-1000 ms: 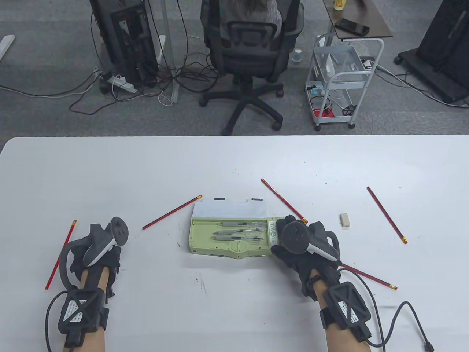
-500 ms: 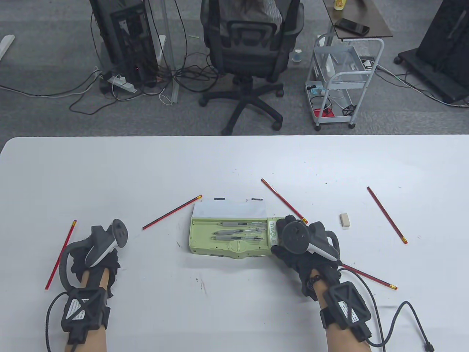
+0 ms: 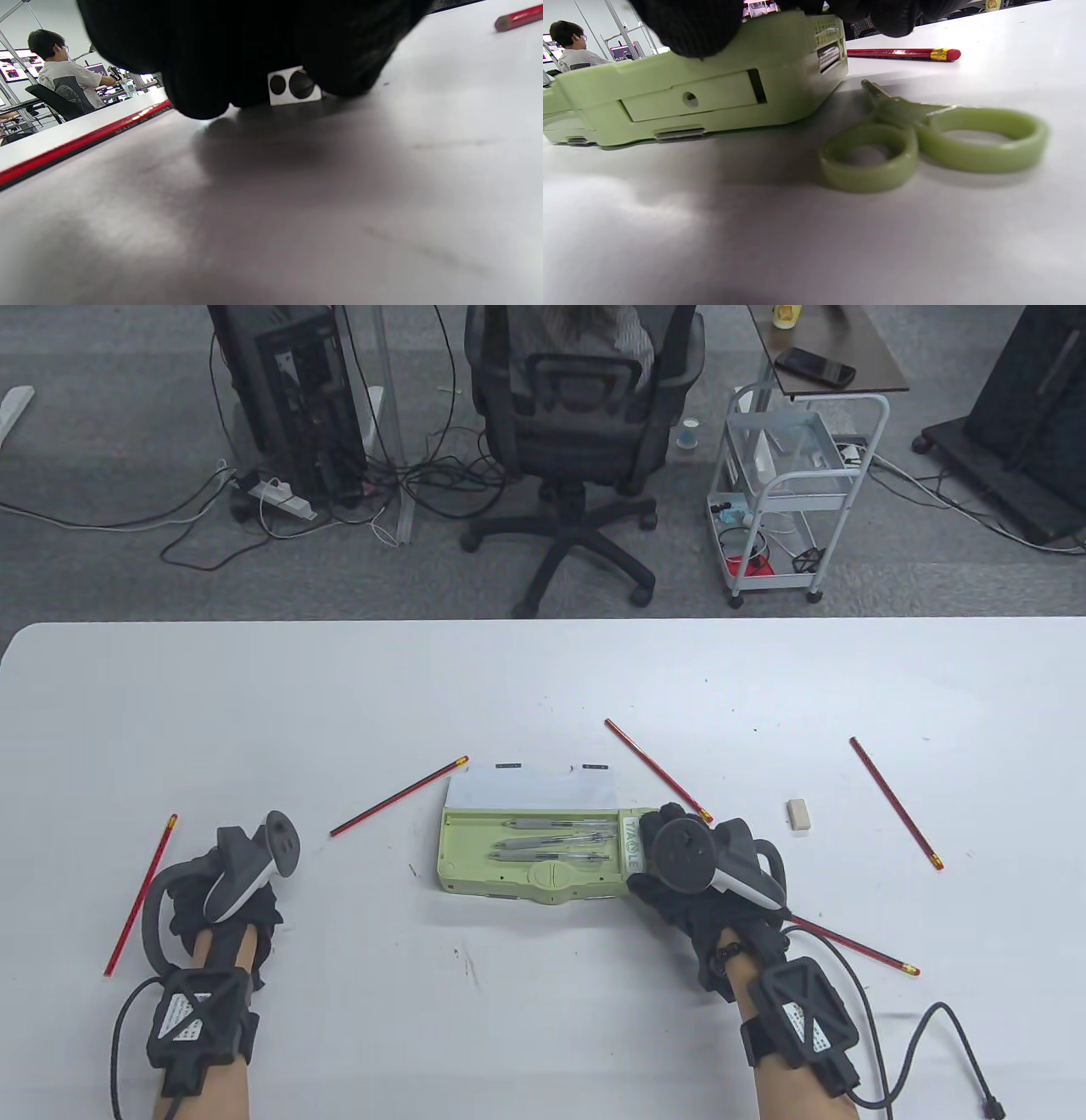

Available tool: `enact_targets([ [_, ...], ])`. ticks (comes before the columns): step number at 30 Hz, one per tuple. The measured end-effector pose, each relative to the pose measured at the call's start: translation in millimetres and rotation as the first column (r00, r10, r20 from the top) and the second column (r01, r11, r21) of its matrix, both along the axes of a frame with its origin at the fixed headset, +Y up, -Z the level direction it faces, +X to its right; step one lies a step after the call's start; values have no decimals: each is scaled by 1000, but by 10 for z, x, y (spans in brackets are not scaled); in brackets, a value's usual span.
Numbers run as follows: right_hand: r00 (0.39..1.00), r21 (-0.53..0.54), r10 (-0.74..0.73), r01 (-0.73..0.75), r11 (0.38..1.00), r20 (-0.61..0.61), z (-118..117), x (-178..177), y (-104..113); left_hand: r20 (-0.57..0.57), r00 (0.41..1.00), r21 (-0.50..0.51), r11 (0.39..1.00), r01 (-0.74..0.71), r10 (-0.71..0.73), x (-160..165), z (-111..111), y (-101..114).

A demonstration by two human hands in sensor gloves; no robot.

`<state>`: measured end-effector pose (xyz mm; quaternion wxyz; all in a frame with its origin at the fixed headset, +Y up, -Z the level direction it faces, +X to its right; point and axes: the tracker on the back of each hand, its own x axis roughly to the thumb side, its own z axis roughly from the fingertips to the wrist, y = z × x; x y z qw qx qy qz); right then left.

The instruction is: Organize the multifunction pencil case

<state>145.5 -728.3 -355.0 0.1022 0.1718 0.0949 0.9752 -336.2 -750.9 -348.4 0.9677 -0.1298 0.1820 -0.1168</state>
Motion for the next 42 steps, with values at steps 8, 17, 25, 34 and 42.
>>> enact_targets([
  [8,1000,0,1,-1,1000,0,1,0,2,-14,999,12,999,-36,36,-17,-4,41],
  [17,1000,0,4,-4,1000,0,2,-1,2,38,994,72,992,-100,98,195,-46,258],
  [25,1000,-1,1,-1,1000,1,3,-4,-1,153,980,103,984,-147,131,662,-144,484],
  [34,1000,-1,-1,1,1000,0,1,-3,-1,265,939,94,964,-250,218,1221,-173,646],
  [42,1000,-1,0,0,1000,0,1,-4,-1,358,905,87,957,-276,228,1651,-153,694],
])
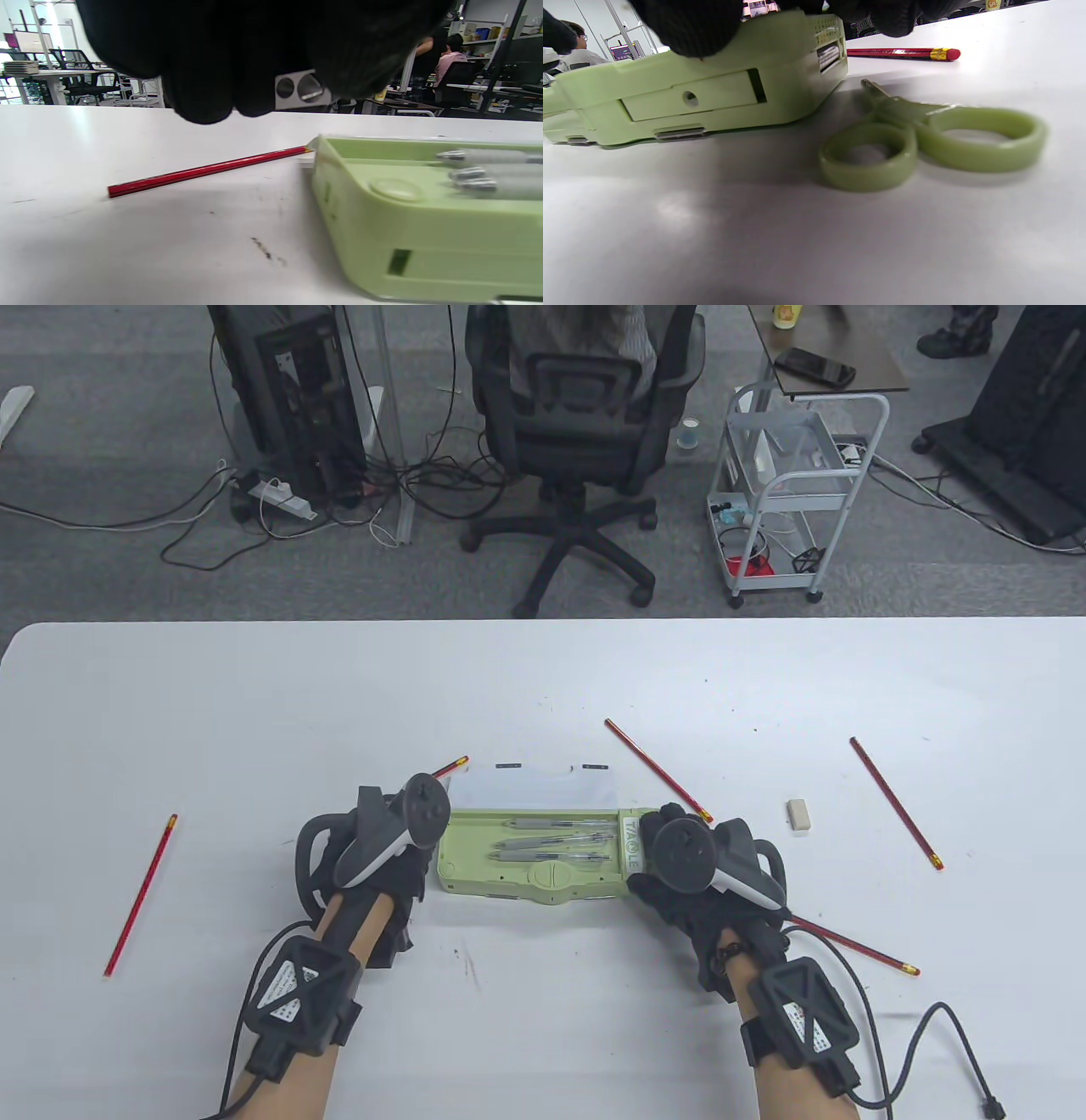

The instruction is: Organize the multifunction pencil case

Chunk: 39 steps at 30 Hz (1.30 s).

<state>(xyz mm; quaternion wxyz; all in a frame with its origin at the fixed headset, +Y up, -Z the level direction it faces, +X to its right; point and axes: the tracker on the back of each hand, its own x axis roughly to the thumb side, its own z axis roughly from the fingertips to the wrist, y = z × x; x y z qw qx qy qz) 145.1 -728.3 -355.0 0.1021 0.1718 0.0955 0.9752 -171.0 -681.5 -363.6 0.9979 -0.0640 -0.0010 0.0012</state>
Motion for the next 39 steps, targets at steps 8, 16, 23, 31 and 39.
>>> enact_targets([
  [8,1000,0,0,0,1000,0,0,0,0,62,996,17,998,62,-63,288,-11,-27],
  [16,1000,-1,0,0,1000,-2,-1,3,2,115,982,41,988,147,-151,506,3,-167],
  [23,1000,-2,0,0,1000,-2,0,3,2,127,975,50,982,180,-185,554,3,-215],
  [31,1000,-2,0,0,1000,-2,0,3,2,130,972,47,980,192,-196,566,-17,-276],
  [39,1000,-4,-2,2,1000,-1,1,2,1,127,982,32,990,140,-143,509,-21,-237],
])
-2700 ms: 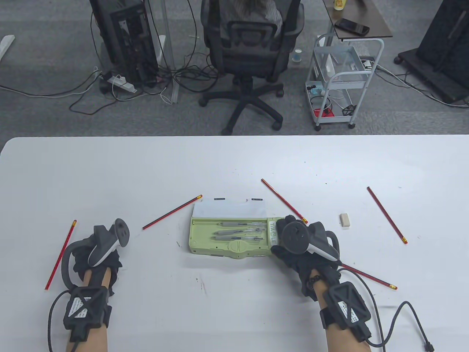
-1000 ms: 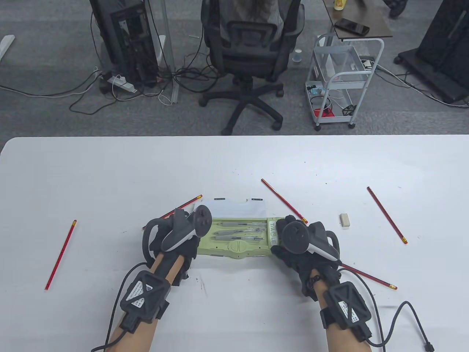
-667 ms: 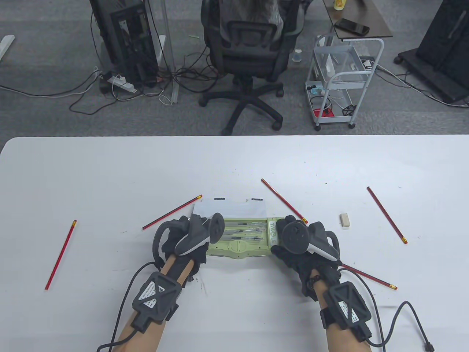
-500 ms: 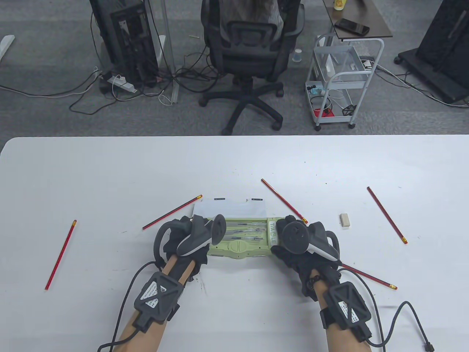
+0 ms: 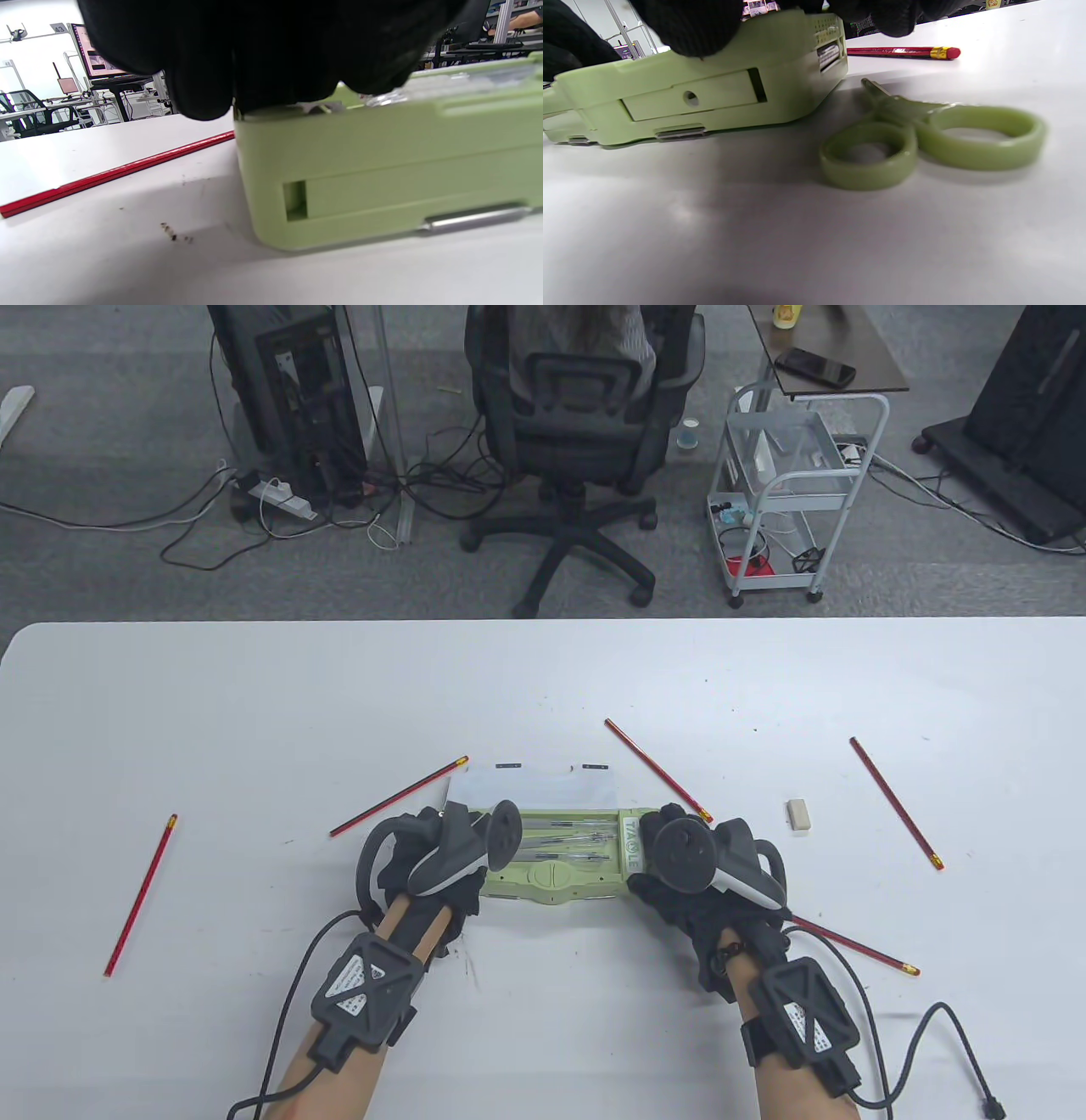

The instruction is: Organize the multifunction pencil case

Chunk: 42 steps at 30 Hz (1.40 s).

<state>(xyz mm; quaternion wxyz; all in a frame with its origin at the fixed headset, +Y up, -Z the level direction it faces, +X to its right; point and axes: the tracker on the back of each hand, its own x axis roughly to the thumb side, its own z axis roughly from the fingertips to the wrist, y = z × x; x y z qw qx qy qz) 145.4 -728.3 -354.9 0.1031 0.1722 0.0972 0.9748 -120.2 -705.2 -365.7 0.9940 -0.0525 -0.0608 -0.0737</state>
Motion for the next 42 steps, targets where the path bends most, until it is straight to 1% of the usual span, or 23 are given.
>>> enact_targets([
  [3,1000,0,0,0,1000,0,2,0,0,-30,997,15,998,-68,68,-94,-34,70],
  [6,1000,0,0,0,1000,0,2,0,0,-109,980,-27,985,-173,169,-258,-133,138],
  [10,1000,0,0,0,1000,0,2,0,0,-234,930,-60,951,-303,282,-496,-329,179],
  [13,1000,0,0,0,1000,0,2,0,0,-318,880,-107,909,-404,354,-618,-481,145],
  [15,1000,2,2,-2,1000,0,2,-1,1,-359,859,-127,893,-432,365,-651,-576,108],
  [20,1000,2,2,-2,1000,0,1,0,0,-386,861,-186,886,-424,330,-573,-761,-5],
  [22,1000,3,2,-2,1000,0,1,-1,0,-402,854,-197,880,-432,329,-535,-809,-47],
  [25,1000,3,2,-2,1000,0,1,0,0,-430,851,-240,871,-429,301,-477,-879,-117],
  [29,1000,2,-2,2,1000,0,2,-1,-3,-432,837,-206,867,-453,335,-428,-923,-118],
  [34,1000,2,-1,1,1000,-1,2,-2,-3,-451,808,-160,856,-491,379,-452,-918,-90],
  [40,1000,3,2,-2,1000,0,4,-2,-3,-437,762,-105,814,-571,478,-517,-858,8],
  [42,1000,3,3,-3,1000,1,5,-3,-3,-424,759,-95,809,-580,494,-532,-828,50],
])
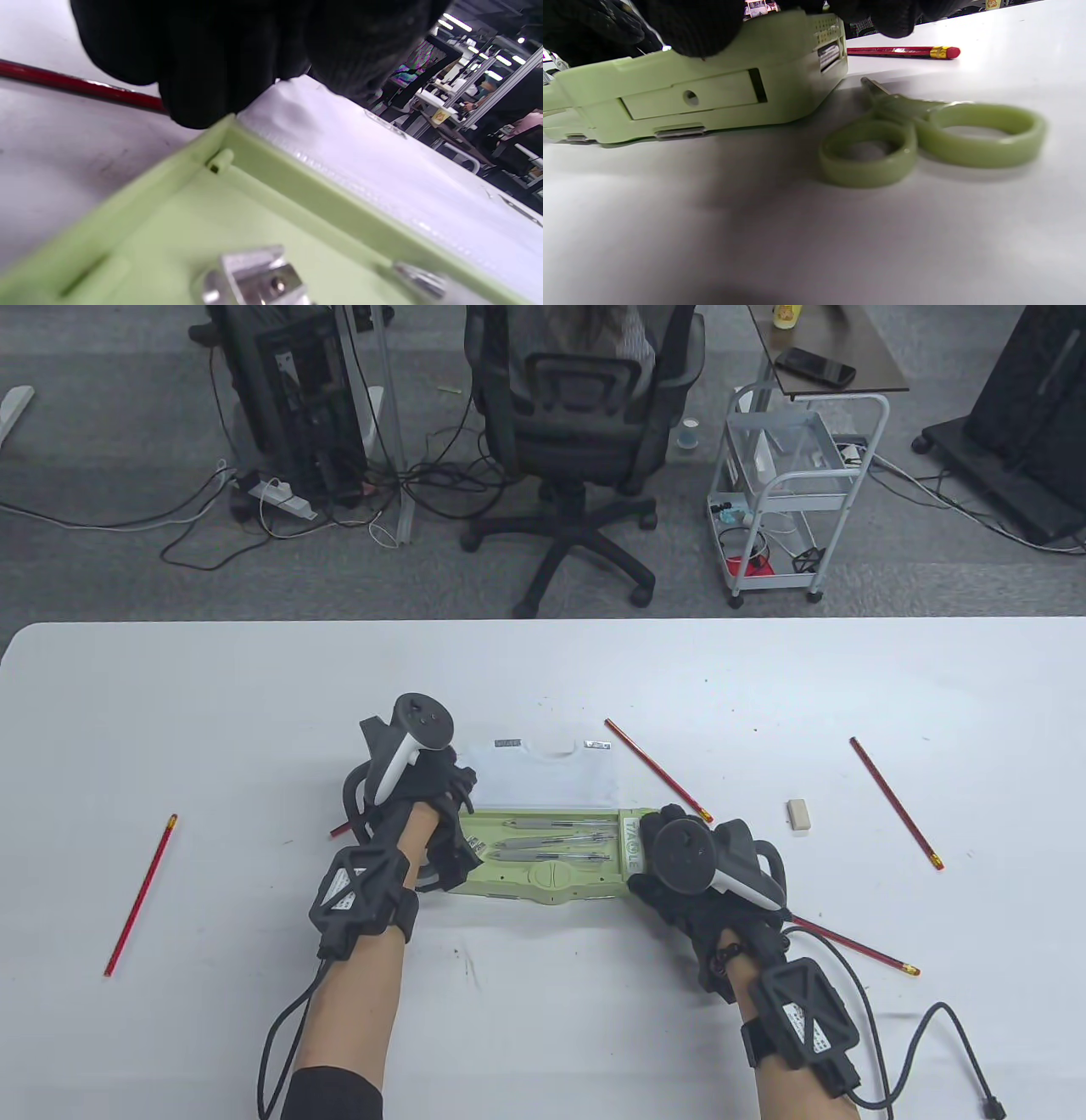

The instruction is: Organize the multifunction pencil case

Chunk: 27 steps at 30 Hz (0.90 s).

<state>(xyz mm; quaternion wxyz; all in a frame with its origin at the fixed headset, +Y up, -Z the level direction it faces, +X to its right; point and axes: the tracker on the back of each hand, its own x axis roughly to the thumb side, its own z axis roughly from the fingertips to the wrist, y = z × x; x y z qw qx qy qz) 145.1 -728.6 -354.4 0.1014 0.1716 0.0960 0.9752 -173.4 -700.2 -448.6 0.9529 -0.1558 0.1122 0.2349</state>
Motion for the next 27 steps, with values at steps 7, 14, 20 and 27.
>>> enact_targets([
  [7,1000,2,0,0,1000,2,4,0,-2,88,995,96,993,-62,54,-74,153,68],
  [14,1000,4,1,-1,1000,2,7,1,-5,153,978,148,975,-165,142,-206,360,91],
  [20,1000,12,6,-6,1000,4,14,-4,-8,197,962,161,962,-220,187,-252,508,119],
  [27,1000,25,5,-5,1000,5,19,-7,-10,230,947,196,943,-271,224,-277,647,80],
])
